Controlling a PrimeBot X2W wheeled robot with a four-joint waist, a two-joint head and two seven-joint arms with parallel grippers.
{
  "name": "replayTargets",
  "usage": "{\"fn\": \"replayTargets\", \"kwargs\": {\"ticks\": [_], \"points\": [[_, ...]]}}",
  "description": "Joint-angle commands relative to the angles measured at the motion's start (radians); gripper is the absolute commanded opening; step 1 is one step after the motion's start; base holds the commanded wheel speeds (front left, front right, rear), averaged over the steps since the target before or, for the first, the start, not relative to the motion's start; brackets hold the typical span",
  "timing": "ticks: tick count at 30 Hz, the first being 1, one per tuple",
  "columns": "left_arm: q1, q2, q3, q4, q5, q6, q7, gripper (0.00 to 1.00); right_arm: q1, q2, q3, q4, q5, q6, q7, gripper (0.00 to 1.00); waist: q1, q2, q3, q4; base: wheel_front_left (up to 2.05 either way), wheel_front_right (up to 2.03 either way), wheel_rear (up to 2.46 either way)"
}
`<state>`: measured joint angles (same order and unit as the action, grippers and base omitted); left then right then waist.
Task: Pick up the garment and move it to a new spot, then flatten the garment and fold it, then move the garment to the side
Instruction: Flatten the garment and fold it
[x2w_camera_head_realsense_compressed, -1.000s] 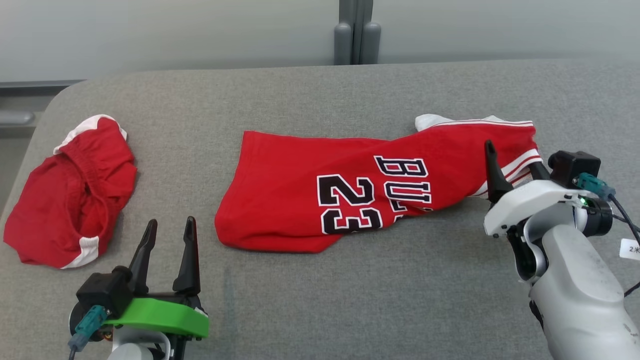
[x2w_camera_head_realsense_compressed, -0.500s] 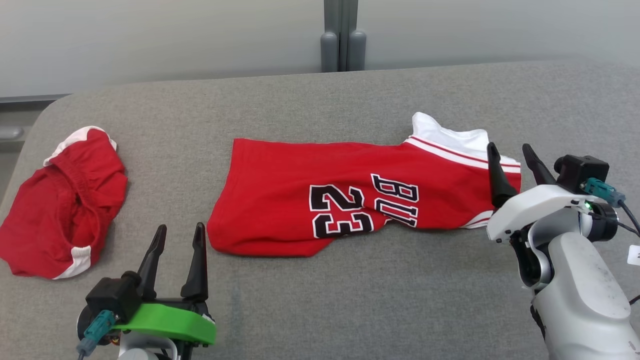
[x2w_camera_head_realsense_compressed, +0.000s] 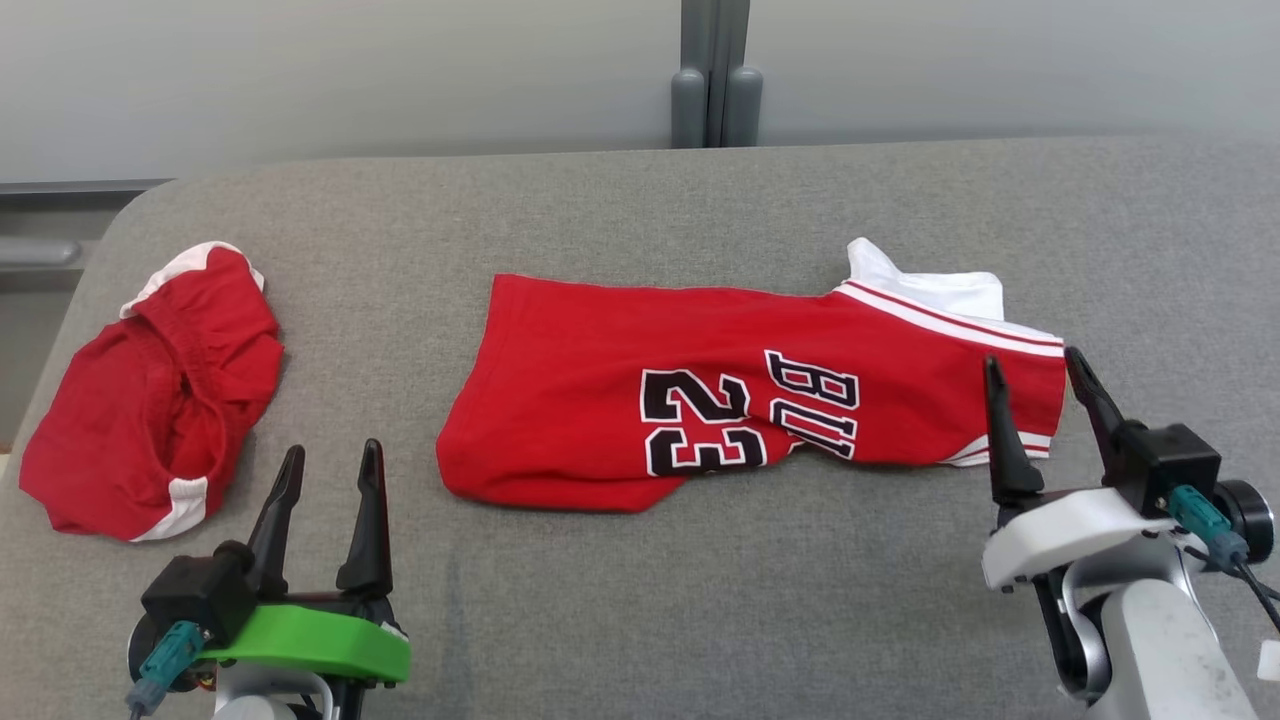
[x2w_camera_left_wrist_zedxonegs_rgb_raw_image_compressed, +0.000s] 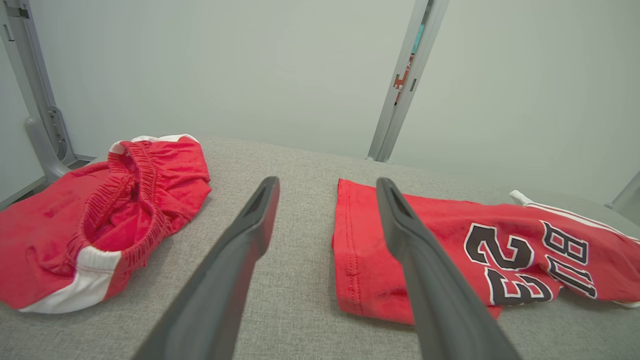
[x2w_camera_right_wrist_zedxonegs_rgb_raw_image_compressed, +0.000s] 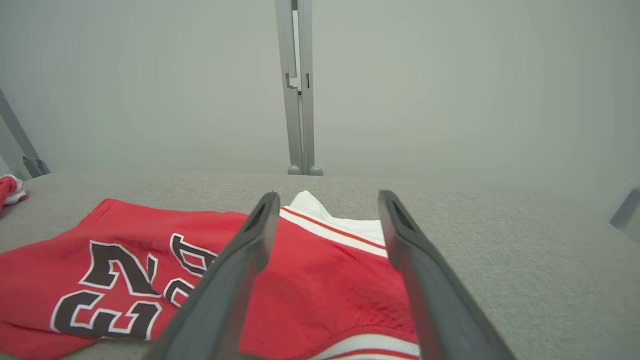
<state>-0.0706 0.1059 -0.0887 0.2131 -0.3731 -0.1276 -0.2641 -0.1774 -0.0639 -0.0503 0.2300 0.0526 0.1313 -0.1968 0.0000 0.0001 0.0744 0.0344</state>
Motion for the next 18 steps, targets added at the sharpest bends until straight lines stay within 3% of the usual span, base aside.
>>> {"fn": "replayTargets", "kwargs": {"ticks": [1,6,18], "points": [[0.007,0.001,0.007,-0.003,0.005,-0.004,-0.001,1.0,0.034,0.006,-0.013,-0.011,-0.003,-0.001,0.005,1.0,0.0,-0.0001,-0.001,-0.005,0.0,0.0,0.0],[0.003,-0.004,0.005,-0.005,0.005,-0.004,-0.001,1.0,0.059,0.012,-0.061,0.021,0.033,-0.001,0.085,1.0,0.0,-0.0001,0.003,-0.016,0.0,0.0,0.0],[-0.056,0.016,-0.026,-0.014,0.0,-0.004,-0.001,1.0,-0.174,-0.011,-0.161,0.28,0.074,-0.001,0.194,1.0,0.0,-0.0001,0.096,0.01,0.0,0.0,0.0]]}}
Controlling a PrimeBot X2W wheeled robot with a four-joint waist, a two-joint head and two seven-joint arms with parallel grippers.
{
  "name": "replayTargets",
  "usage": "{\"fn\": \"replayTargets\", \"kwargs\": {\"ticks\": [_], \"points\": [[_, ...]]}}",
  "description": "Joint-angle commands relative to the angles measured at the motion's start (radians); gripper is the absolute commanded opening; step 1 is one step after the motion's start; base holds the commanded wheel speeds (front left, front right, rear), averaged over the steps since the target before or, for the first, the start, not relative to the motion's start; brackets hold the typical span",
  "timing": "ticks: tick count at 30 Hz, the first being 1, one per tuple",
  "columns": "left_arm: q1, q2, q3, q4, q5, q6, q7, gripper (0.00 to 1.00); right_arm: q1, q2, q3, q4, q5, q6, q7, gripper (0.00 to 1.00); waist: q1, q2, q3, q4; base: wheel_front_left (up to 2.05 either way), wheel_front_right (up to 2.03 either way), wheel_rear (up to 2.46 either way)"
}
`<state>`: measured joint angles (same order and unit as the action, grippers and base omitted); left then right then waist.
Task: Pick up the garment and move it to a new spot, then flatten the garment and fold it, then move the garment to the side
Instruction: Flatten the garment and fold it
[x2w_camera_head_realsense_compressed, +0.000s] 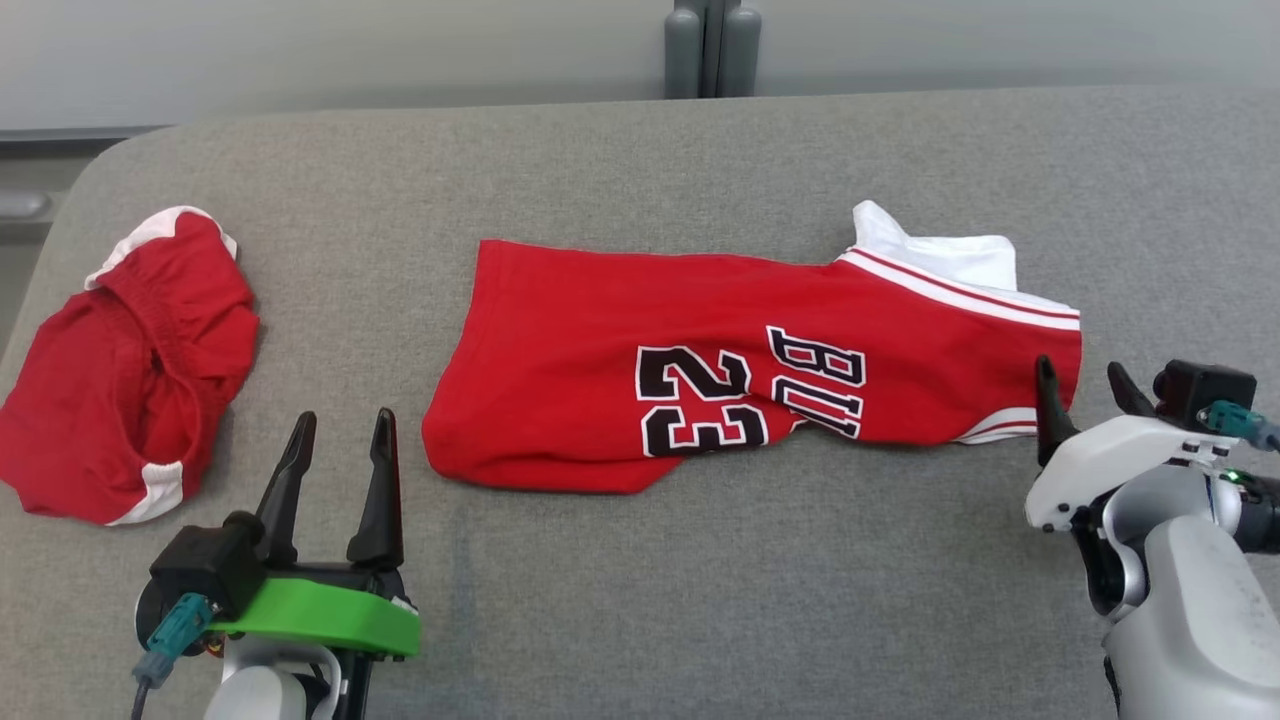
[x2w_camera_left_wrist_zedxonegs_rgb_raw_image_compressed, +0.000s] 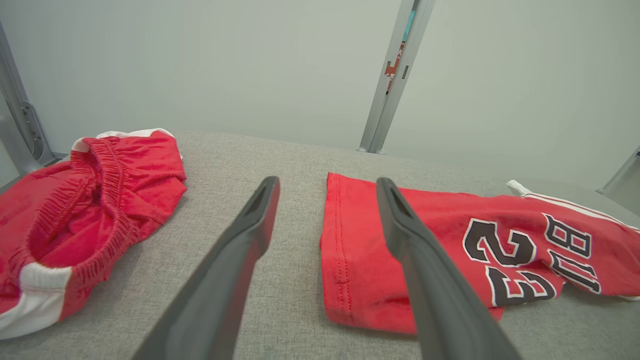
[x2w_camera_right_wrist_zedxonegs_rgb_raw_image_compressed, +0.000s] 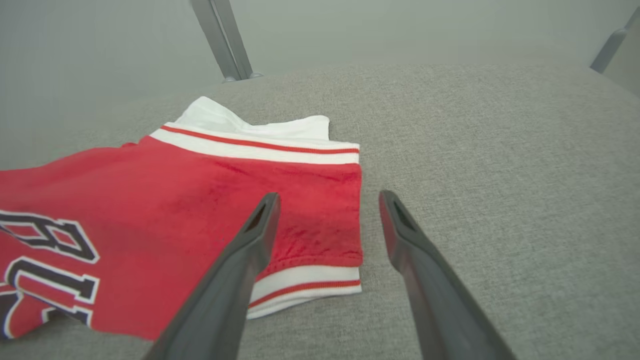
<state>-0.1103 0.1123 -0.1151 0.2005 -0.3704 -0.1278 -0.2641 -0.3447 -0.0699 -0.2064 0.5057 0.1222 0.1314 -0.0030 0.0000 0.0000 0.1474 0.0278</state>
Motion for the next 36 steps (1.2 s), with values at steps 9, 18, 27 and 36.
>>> {"fn": "replayTargets", "kwargs": {"ticks": [9,18,27,36], "points": [[-0.036,0.014,-0.005,-0.002,-0.01,-0.004,-0.001,1.0,-0.11,-0.041,-0.021,0.124,0.067,-0.001,0.079,1.0,0.0,0.0,0.071,0.047,0.0,0.0,0.0],[-0.042,0.016,-0.011,0.002,-0.013,-0.004,-0.001,1.0,-0.11,-0.089,0.076,0.125,0.173,-0.001,0.073,0.0,0.0,0.0,0.074,0.054,0.0,0.0,0.0],[-0.008,0.014,-0.01,0.016,-0.015,-0.004,-0.001,1.0,-0.021,-0.111,0.169,-0.065,0.152,-0.001,-0.003,0.0,0.0,0.0,0.018,0.048,0.0,0.0,0.0],[0.031,0.012,0.008,0.002,-0.007,-0.004,-0.001,1.0,0.119,-0.099,0.307,-0.726,0.095,-0.001,0.206,0.0,0.0,0.0,-0.017,-0.002,0.0,0.0,0.0]]}}
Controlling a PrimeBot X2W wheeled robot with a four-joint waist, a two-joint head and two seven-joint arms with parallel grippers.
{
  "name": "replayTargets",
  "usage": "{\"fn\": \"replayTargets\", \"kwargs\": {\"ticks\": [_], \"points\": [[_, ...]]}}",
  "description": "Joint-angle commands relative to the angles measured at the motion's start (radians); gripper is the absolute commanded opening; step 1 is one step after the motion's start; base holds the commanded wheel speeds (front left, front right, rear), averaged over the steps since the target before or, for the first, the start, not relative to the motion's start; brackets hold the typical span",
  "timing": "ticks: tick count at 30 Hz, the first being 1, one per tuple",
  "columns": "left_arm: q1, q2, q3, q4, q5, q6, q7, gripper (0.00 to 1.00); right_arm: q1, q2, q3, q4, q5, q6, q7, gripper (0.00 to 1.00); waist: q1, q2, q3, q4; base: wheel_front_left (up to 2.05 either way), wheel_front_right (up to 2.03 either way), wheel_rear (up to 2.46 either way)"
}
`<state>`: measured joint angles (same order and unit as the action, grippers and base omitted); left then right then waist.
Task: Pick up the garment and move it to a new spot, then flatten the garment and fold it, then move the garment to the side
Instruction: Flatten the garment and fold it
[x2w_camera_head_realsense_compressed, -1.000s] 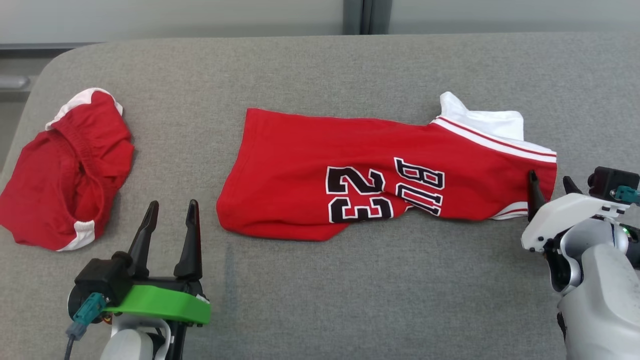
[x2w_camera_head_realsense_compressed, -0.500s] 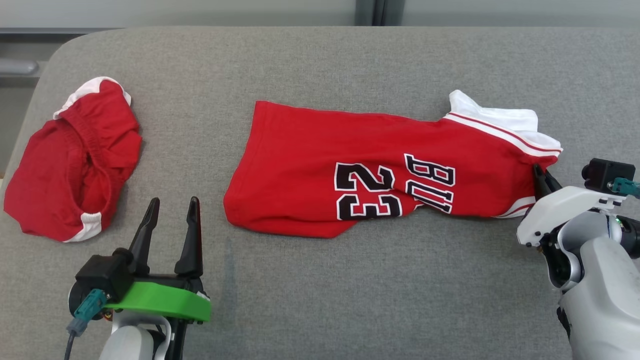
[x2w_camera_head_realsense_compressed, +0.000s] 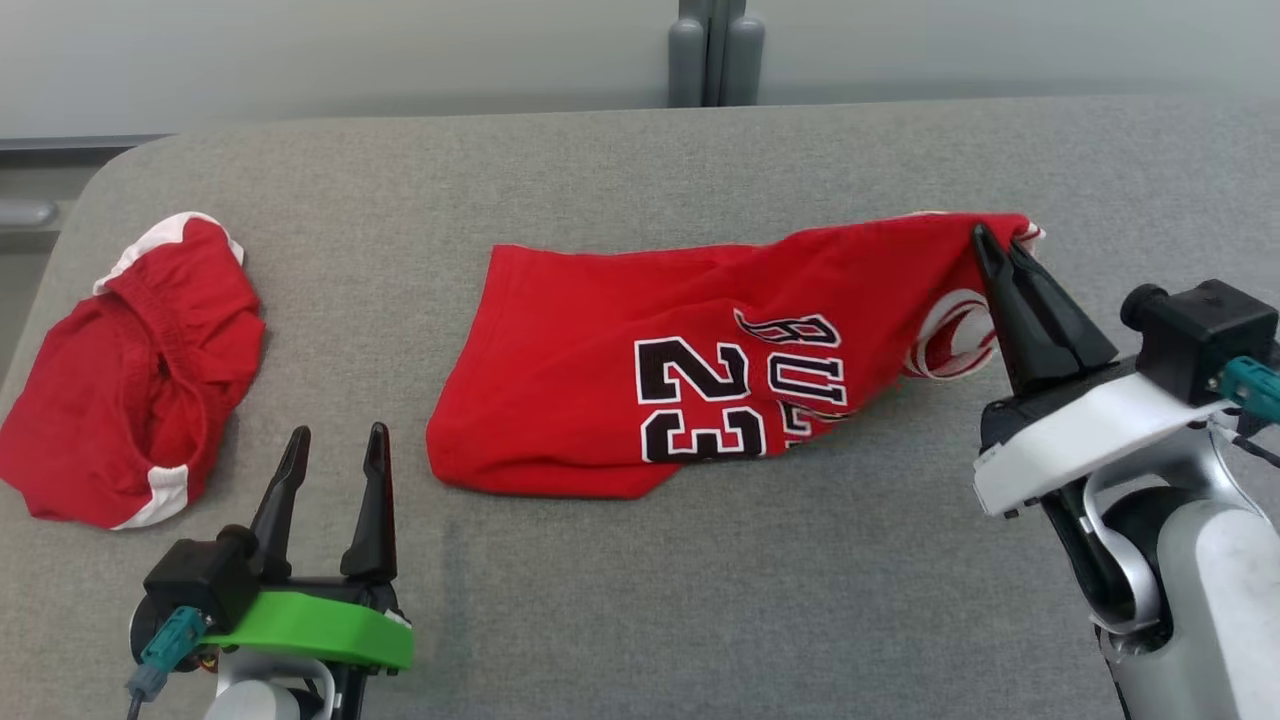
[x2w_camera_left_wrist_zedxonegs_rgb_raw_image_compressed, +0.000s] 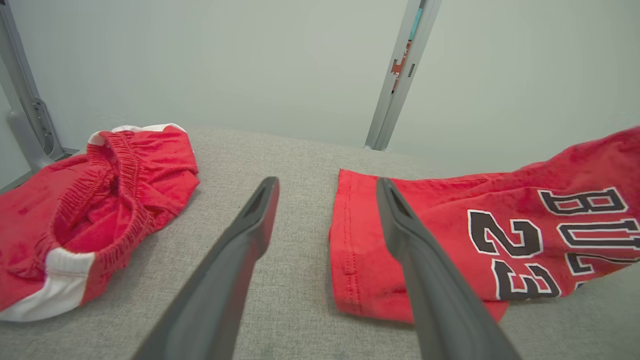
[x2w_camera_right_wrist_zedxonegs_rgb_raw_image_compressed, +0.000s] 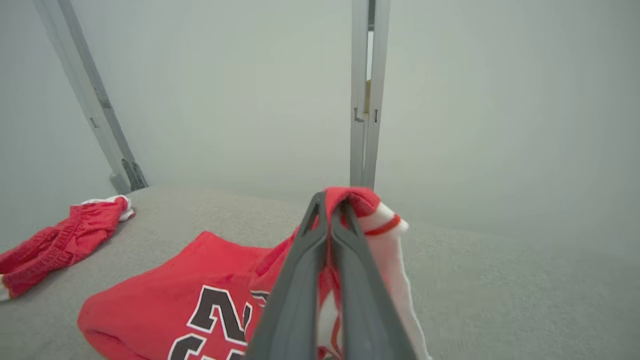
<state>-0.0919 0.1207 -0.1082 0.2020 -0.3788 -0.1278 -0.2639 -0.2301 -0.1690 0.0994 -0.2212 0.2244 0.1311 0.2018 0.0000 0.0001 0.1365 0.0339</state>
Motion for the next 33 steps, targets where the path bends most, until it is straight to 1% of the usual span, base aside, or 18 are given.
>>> {"fn": "replayTargets", "kwargs": {"ticks": [1,5,8,12,13,16,19,21,22,24,28,30,33], "points": [[0.012,0.004,0.001,0.0,0.002,-0.004,-0.001,1.0,0.009,-0.003,0.012,-0.062,-0.015,-0.001,0.016,0.0,0.0,-0.0001,-0.007,-0.011,0.0,0.0,0.0],[0.008,0.002,-0.002,-0.001,0.003,-0.004,-0.001,1.0,-0.005,-0.006,0.05,-0.221,-0.004,-0.001,0.056,0.0,0.0,-0.0001,-0.006,-0.018,0.0,0.0,0.0],[0.002,0.001,-0.002,-0.004,0.004,-0.004,-0.001,1.0,-0.031,-0.006,0.064,-0.289,0.016,-0.001,0.073,0.0,0.0,-0.0001,0.003,-0.021,0.0,0.0,0.0],[-0.015,0.0,-0.007,-0.009,0.001,-0.004,-0.001,1.0,-0.089,-0.02,0.057,-0.317,0.032,-0.001,0.084,0.0,0.0,-0.0001,0.024,-0.018,0.0,0.0,0.0],[-0.019,0.0,-0.007,-0.01,0.0,-0.004,-0.001,1.0,-0.11,-0.014,0.058,-0.321,0.045,-0.001,0.076,0.0,0.0,-0.0001,0.03,-0.017,0.0,0.0,0.0],[-0.027,-0.001,-0.006,-0.011,-0.002,-0.004,-0.001,1.0,-0.166,-0.013,0.047,-0.289,0.06,-0.001,0.089,0.0,0.0,-0.0001,0.044,-0.011,0.0,0.0,0.0],[-0.042,-0.007,-0.011,-0.013,-0.004,-0.004,-0.001,1.0,-0.211,-0.021,-0.001,-0.184,0.073,-0.001,0.119,0.0,0.0,-0.0001,0.068,-0.001,0.0,0.0,0.0],[-0.053,-0.01,-0.02,-0.014,-0.004,-0.004,-0.001,1.0,-0.25,-0.03,-0.041,-0.073,0.088,-0.001,0.124,0.0,0.0,-0.0001,0.087,0.01,0.0,0.0,0.0],[-0.06,-0.012,-0.026,-0.014,-0.006,-0.004,-0.001,1.0,-0.277,-0.041,-0.069,0.003,0.088,-0.001,0.113,0.0,0.0,-0.0001,0.099,0.018,0.0,0.0,0.0],[-0.078,-0.015,-0.039,-0.012,-0.008,-0.004,-0.001,1.0,-0.334,-0.058,-0.113,0.142,0.086,-0.001,0.071,0.0,0.0,-0.0001,0.123,0.038,0.0,0.0,0.0],[-0.109,-0.018,-0.065,-0.004,-0.012,-0.003,-0.001,1.0,-0.448,-0.111,-0.156,0.41,0.039,0.0,-0.027,0.0,0.0,-0.0001,0.167,0.089,0.0,0.0,0.0],[-0.122,-0.022,-0.075,-0.003,-0.015,-0.003,-0.001,1.0,-0.504,-0.13,-0.166,0.525,0.017,-0.001,-0.082,0.0,0.0,-0.0001,0.187,0.115,0.0,0.0,0.0],[-0.136,-0.023,-0.085,0.0,-0.019,-0.003,-0.001,1.0,-0.58,-0.147,-0.163,0.657,-0.012,0.0,-0.169,0.0,0.0,-0.0001,0.211,0.149,0.0,0.0,0.0]]}}
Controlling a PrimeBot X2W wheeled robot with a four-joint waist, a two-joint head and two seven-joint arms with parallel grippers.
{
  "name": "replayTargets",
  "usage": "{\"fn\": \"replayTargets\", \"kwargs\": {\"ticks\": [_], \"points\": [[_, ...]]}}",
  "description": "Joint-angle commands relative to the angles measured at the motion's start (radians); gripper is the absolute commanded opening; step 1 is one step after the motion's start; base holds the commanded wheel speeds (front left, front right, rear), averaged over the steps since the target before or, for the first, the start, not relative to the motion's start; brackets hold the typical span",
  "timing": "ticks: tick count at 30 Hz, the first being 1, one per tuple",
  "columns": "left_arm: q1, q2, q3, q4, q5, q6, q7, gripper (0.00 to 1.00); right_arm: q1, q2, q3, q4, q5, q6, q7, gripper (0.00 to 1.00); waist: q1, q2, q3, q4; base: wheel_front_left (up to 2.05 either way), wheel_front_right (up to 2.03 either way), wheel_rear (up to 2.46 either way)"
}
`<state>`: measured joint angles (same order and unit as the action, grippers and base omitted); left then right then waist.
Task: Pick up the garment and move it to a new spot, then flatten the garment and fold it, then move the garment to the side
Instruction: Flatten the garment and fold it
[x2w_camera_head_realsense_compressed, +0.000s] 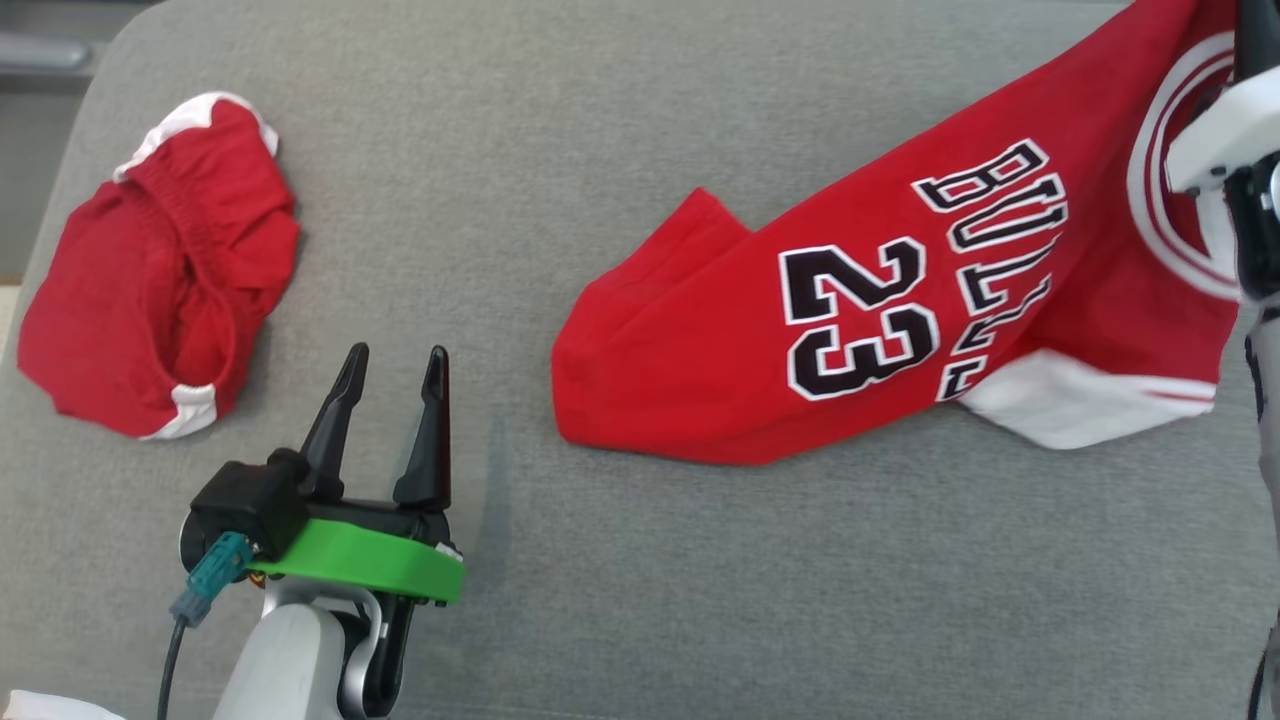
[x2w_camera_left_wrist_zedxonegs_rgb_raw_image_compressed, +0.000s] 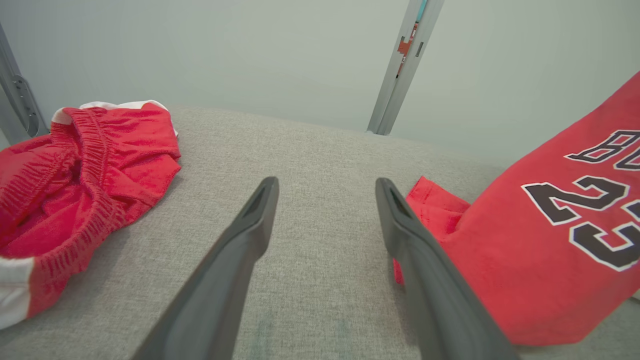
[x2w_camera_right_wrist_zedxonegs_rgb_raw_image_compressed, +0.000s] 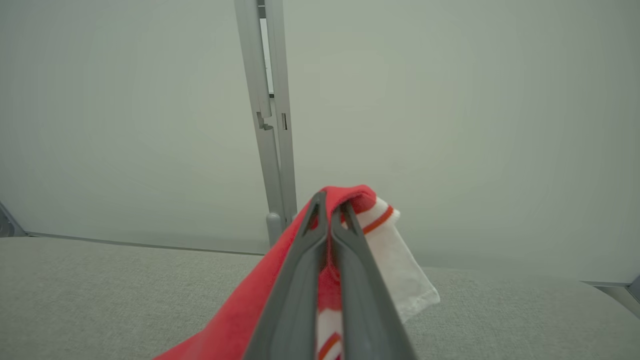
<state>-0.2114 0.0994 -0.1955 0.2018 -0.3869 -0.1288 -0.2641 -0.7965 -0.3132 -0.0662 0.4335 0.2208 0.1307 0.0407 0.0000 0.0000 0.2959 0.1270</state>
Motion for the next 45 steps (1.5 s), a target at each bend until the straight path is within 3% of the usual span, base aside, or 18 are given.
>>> {"fn": "replayTargets", "kwargs": {"ticks": [1,3,4,11,16,22,28,38,44,45], "points": [[-0.021,-0.003,0.0,-0.001,-0.013,-0.002,0.0,1.0,-0.041,-0.003,-0.005,0.05,-0.012,0.0,-0.035,0.0,0.0,0.0,0.061,0.066,0.0,0.0,0.0],[-0.026,-0.006,-0.003,-0.004,-0.013,-0.002,0.0,1.0,-0.088,0.004,-0.008,0.127,-0.029,0.0,-0.074,0.0,0.0,0.0,0.072,0.079,0.0,0.0,0.0],[-0.028,-0.007,-0.004,-0.004,-0.013,-0.002,0.0,1.0,-0.102,0.012,0.001,0.16,-0.031,0.0,-0.081,0.99,0.0,0.0,0.074,0.083,0.0,0.0,0.0],[-0.021,-0.01,0.004,0.007,-0.01,-0.002,0.0,1.0,-0.151,0.016,0.059,0.341,-0.032,-0.001,-0.094,1.0,0.0,0.0,0.051,0.08,0.0,0.0,0.0],[0.011,-0.001,0.02,0.009,-0.003,-0.002,0.0,1.0,-0.093,0.03,0.09,0.374,0.041,-0.001,-0.042,1.0,0.0,0.0,-0.002,0.034,0.0,0.0,0.0],[0.044,0.005,0.035,0.01,0.001,-0.002,0.0,1.0,0.031,-0.001,0.108,0.32,0.102,-0.001,0.099,1.0,0.0,0.0,-0.064,-0.036,0.0,0.0,0.0],[0.067,0.009,0.046,0.007,0.007,-0.002,0.0,1.0,0.172,0.01,0.042,0.242,0.124,0.0,0.191,1.0,0.0,0.0,-0.091,-0.083,0.0,0.0,0.0],[0.042,0.025,0.034,-0.011,0.019,-0.002,0.0,1.0,0.27,0.066,-0.085,0.214,0.062,0.0,0.309,1.0,0.0,0.0,-0.059,-0.076,0.0,0.0,0.0],[0.026,0.034,0.047,-0.025,0.029,-0.002,-0.001,1.0,0.273,0.105,-0.098,0.198,0.066,0.0,0.342,1.0,0.0,0.0,-0.033,-0.067,0.0,0.0,0.0],[0.023,0.035,0.049,-0.027,0.03,-0.002,0.0,1.0,0.271,0.11,-0.099,0.201,0.066,0.0,0.348,0.93,0.0,0.0,-0.03,-0.067,0.0,0.0,0.0]]}}
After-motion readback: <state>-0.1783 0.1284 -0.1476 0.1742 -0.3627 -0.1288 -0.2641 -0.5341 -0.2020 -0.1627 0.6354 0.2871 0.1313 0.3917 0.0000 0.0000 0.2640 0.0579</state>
